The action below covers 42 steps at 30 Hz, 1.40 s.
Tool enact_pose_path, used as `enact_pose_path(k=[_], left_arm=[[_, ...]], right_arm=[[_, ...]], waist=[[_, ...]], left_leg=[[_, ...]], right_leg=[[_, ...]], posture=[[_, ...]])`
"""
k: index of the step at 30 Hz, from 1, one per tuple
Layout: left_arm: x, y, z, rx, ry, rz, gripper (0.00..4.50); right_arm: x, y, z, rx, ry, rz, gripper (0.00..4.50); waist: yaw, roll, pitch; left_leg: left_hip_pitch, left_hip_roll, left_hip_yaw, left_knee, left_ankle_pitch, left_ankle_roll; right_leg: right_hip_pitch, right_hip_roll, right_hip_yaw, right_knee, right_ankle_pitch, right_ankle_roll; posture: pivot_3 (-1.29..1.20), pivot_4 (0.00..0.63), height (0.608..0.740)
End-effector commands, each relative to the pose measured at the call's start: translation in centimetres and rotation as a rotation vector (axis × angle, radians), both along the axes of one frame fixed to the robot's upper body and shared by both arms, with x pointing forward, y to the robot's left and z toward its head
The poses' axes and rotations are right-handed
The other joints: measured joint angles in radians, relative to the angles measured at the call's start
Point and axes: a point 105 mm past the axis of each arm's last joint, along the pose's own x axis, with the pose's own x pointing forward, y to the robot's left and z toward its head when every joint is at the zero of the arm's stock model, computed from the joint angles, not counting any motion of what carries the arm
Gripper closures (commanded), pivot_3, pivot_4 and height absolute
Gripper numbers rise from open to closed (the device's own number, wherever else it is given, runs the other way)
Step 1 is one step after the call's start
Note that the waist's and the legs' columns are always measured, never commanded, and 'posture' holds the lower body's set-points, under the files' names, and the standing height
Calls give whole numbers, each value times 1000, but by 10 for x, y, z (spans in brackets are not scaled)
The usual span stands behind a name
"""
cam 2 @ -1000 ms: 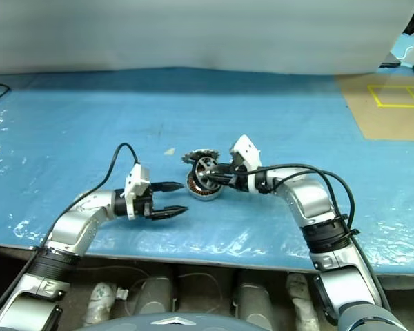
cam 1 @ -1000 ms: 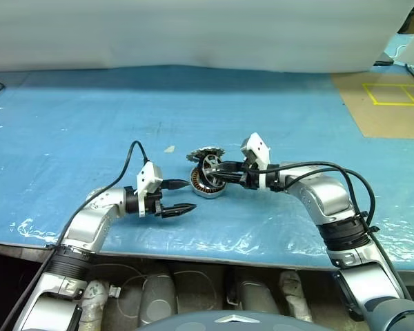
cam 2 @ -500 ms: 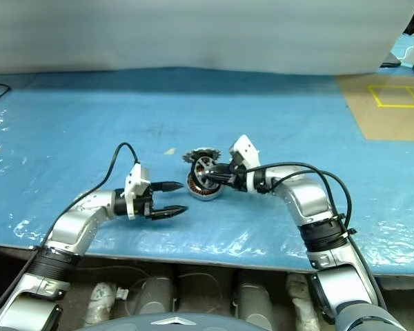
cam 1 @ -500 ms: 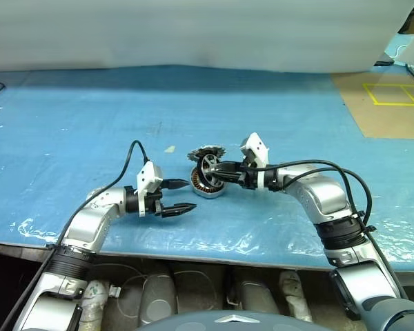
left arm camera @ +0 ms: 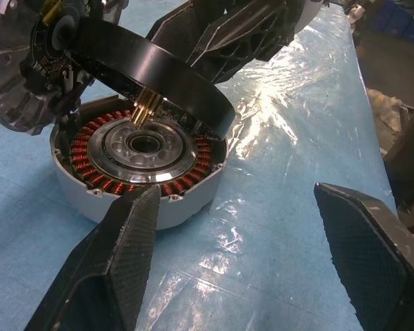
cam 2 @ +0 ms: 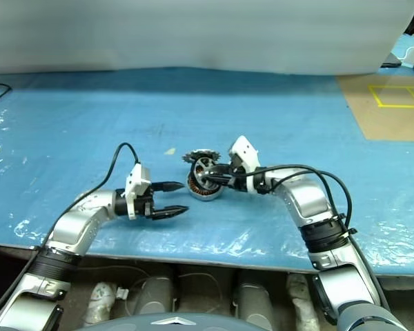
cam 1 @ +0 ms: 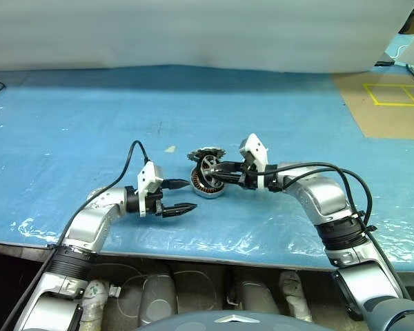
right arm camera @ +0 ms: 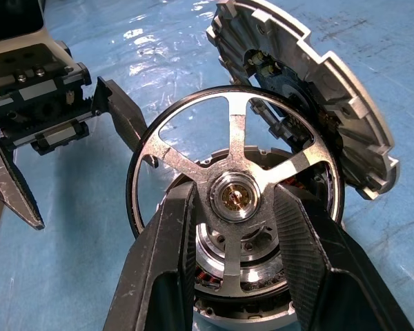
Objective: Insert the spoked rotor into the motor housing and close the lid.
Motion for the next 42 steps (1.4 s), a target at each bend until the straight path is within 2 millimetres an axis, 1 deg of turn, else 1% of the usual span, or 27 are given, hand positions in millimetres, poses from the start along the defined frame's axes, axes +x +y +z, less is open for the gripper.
enact_pose_path(k=[1,8,13,17,28,37,42], left_arm=[[0,-3,10,-3,-41,-18,759],[0,-4,10,-4,-39,-18,759],[-1,-4,9,-4,-37,-20,759],[-1,-4,9,-5,-37,-19,759],[0,-4,9,-4,-38,-17,759],[-1,-4,11,-3,-39,-19,759],[0,-5,12,-4,-40,-20,759]], right_arm=[[-1,4,11,-7,-50,24,2817],[-1,9,33,8,-111,57,2817],[-4,9,37,-4,-124,77,2817],[-4,7,33,-15,-112,77,2817],[1,1,9,-78,-78,56,2817],[2,-1,3,-110,-89,58,2817],[-2,1,0,-128,-99,85,2817]], waist=[[0,0,0],[0,0,0],[0,0,0],[0,0,0],[0,0,0],[0,0,0],[0,0,0]], left_leg=[[0,0,0,0,0,0],[-1,0,0,0,0,0],[-1,0,0,0,0,0],[-1,0,0,0,0,0],[-1,0,0,0,0,0],[-1,0,0,0,0,0],[-1,0,0,0,0,0]], right_leg=[[0,0,0,0,0,0],[-1,0,0,0,0,0],[-1,0,0,0,0,0],[-1,0,0,0,0,0],[-1,0,0,0,0,0],[-1,0,0,0,0,0],[-1,0,0,0,0,0]], posture=[[0,150,740],[0,150,740],[0,150,740],[0,150,740],[0,150,740],[0,150,740],[0,150,740]])
